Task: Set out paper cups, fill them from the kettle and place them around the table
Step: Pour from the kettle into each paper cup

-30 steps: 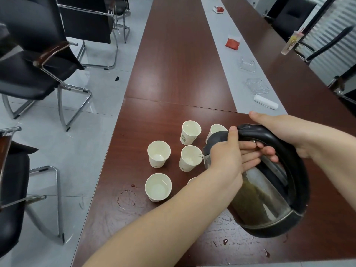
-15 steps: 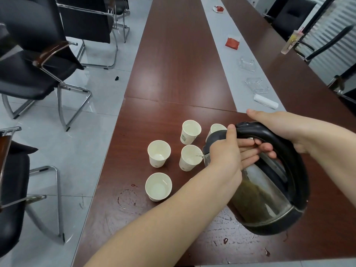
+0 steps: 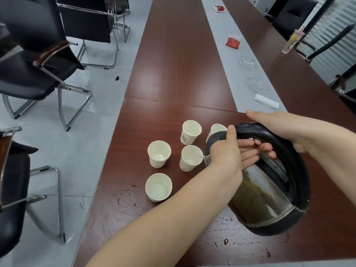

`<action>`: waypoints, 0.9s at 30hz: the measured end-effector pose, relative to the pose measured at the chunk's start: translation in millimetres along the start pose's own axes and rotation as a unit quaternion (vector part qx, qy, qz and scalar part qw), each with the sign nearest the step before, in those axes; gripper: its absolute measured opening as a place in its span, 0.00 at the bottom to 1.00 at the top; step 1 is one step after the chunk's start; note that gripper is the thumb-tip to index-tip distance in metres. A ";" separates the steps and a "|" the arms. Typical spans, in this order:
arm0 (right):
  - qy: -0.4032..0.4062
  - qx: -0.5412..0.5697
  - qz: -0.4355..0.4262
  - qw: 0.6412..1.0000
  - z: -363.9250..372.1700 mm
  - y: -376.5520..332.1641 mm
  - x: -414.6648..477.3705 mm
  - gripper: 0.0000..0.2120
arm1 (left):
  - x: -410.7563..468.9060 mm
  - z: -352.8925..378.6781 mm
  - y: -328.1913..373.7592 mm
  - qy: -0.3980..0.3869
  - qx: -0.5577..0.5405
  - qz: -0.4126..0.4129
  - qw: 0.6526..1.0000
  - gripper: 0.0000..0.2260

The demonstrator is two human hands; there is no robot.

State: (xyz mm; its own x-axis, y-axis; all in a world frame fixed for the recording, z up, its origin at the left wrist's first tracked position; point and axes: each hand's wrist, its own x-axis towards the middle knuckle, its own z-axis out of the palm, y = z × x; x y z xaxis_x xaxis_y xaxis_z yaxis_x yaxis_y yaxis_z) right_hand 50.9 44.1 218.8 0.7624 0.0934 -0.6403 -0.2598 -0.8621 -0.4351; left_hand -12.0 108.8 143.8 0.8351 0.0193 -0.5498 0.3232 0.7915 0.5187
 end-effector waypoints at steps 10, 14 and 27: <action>0.003 -0.012 -0.005 1.000 -0.2 -3.9 -1.0 0.33 | 2.1 0.3 -0.2 0.003 -0.011 -0.003 1.000 0.24; 0.000 -0.026 -0.004 1.000 0.3 -5.1 0.0 0.33 | 2.1 -0.8 -0.4 0.005 -0.014 -0.004 1.000 0.24; -0.004 -0.043 -0.002 0.999 4.3 -14.3 5.0 0.33 | 5.6 -5.5 2.4 0.018 -0.034 0.002 0.999 0.24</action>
State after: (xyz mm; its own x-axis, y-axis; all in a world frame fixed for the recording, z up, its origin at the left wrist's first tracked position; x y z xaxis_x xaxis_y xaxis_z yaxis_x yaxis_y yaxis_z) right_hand 55.8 59.0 219.1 0.7592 0.1010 -0.6429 -0.2042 -0.9010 -0.3827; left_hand -9.0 114.2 138.3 0.8187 0.0433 -0.5727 0.2883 0.8315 0.4749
